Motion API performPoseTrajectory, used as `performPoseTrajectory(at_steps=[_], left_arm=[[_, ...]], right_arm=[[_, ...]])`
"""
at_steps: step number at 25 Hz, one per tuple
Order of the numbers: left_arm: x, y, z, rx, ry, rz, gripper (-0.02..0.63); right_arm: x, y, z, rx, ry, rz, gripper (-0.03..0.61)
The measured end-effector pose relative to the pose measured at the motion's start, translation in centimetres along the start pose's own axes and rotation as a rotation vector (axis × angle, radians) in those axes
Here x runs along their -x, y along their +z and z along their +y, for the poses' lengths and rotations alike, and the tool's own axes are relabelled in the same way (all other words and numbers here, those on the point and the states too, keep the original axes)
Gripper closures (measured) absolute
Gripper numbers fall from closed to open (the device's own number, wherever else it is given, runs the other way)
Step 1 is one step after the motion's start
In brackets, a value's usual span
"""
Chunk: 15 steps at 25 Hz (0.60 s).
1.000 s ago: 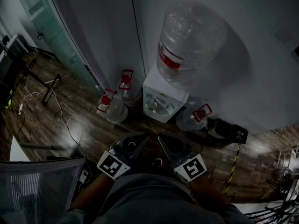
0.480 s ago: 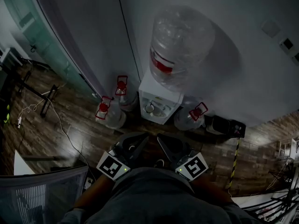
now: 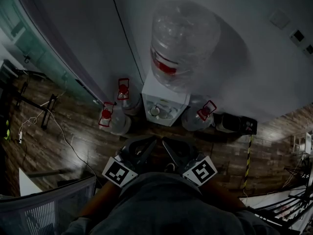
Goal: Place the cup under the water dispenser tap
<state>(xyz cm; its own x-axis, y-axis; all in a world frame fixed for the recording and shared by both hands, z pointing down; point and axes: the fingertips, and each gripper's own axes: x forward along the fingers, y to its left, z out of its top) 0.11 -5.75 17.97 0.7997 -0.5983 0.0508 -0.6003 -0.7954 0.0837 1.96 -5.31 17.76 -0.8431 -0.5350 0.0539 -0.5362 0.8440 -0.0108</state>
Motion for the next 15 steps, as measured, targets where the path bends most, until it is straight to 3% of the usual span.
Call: performPoseTrajectory(at_steps=[15], left_arm=[[-0.31, -0.04, 0.93, 0.009, -0.007, 0.013, 0.606]], right_arm=[[-0.35, -0.04, -0.73, -0.012, -0.009, 0.015, 0.565]])
